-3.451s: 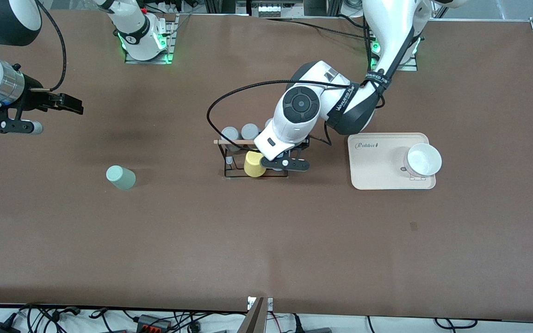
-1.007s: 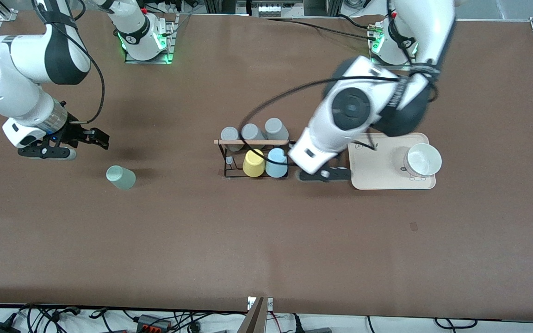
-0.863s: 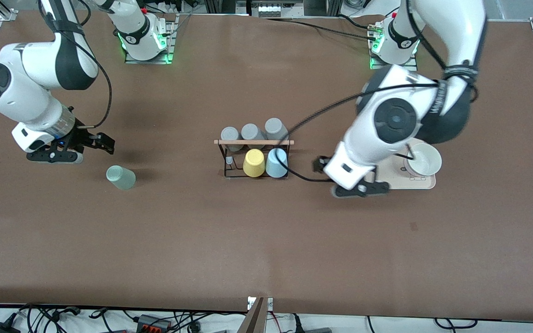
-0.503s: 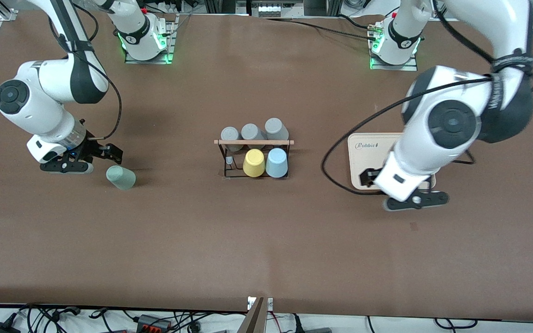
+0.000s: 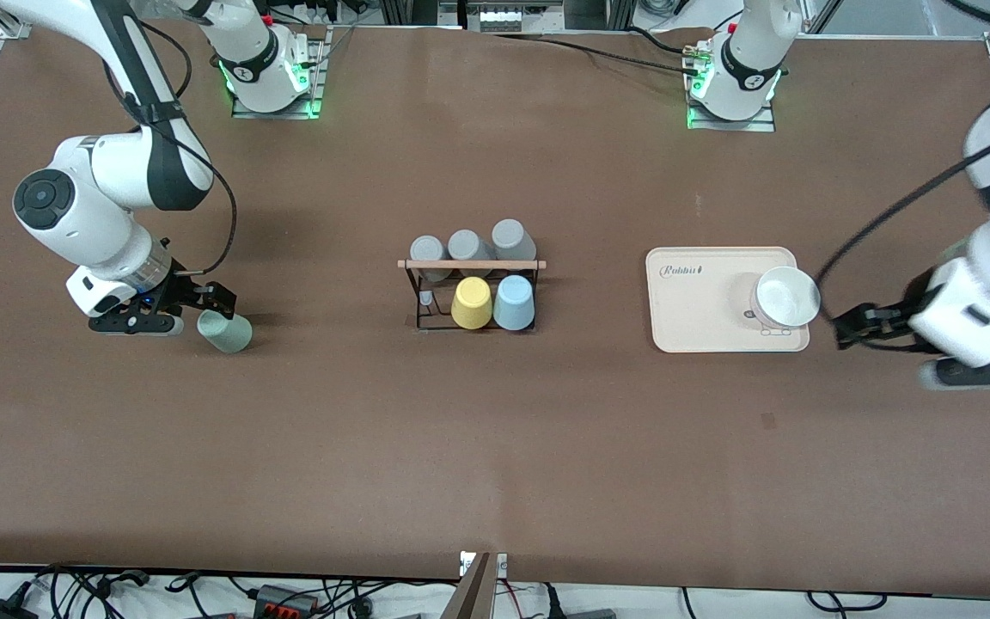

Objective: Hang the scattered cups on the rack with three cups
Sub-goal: 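Lower the right gripper to the teal cup while the left gripper withdraws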

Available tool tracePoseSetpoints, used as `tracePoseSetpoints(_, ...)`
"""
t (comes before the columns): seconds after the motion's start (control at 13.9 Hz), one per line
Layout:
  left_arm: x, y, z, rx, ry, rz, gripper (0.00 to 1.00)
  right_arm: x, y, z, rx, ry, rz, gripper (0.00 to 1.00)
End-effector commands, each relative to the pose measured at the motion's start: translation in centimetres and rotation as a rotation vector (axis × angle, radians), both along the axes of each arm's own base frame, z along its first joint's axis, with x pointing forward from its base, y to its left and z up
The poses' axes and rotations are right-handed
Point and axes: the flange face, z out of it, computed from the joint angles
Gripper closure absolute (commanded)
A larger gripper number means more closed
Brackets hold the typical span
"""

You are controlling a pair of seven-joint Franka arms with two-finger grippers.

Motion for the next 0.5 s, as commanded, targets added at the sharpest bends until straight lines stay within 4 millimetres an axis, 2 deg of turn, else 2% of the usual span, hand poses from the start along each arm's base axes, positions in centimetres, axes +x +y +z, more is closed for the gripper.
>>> tracePoseSetpoints(0.0,-3.2,1.9,0.7,-0.026,0.027,-0.009,0.0,-0.9,-0.9,-2.4,-0.002,-0.044,0.011,0.0)
tracePoseSetpoints(0.07,-4.1,2.2,0.7,-0.035,0.028,0.003,0.0,-0.9,-1.0,-2.8,-0.002,-0.048,0.008,0.0)
tracePoseSetpoints(0.22,-5.4,1.7,0.5,-0.07,-0.014,0.014,0.0,-0.9,-1.0,-3.1,-0.001,-0.046,0.008,0.0)
tracePoseSetpoints(0.36,-5.8,1.4,0.3,-0.058,-0.034,0.011,0.0,-1.0,-1.3,-4.1,0.0,-0.063,0.004,0.0)
tracePoseSetpoints(0.43,-6.0,2.2,0.6,-0.05,-0.04,0.014,0.0,-1.0,-1.4,-4.4,0.001,-0.072,0.002,0.0)
